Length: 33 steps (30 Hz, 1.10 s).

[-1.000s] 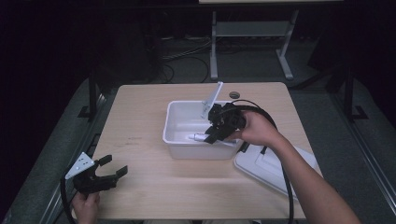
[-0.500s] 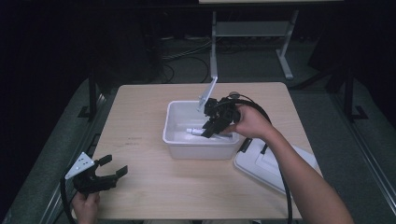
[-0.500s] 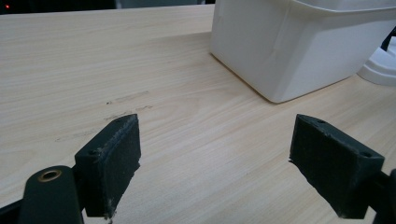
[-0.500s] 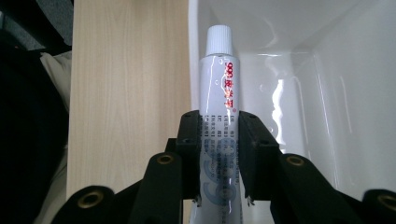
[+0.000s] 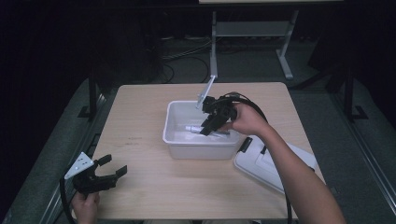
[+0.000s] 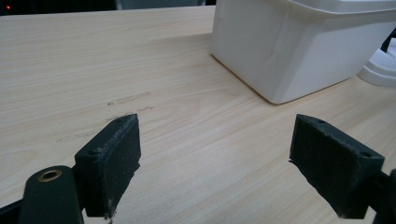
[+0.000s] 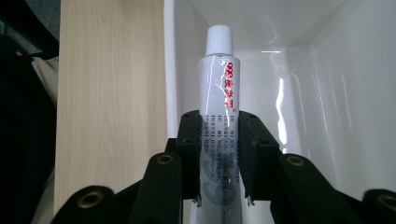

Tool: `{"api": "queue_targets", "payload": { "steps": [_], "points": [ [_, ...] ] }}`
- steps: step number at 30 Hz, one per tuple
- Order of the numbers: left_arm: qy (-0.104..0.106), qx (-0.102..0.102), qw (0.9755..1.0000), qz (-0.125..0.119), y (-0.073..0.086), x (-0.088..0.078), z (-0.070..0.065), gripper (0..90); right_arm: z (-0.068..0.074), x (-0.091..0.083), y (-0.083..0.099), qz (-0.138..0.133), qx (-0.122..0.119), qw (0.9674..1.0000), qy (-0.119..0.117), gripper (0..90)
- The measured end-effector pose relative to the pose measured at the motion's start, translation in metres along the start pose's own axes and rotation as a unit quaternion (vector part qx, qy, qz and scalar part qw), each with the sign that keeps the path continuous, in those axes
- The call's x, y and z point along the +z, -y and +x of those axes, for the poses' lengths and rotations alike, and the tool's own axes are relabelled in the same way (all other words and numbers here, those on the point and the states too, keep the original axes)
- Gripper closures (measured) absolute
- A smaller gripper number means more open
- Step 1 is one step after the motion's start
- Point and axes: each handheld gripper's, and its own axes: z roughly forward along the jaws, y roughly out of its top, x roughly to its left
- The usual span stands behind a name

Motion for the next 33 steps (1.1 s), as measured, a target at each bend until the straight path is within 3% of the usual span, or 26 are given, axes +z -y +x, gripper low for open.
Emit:
{"api": "queue_targets", "payload": {
  "steps": [33],
  "points": [
    [-0.001,-0.002,1.0,-0.001,0.0,-0.002,0.002,15.7,-0.028,0.026,0.008,0.005,0.034,0.9993,-0.014,71.3]
  ]
}}
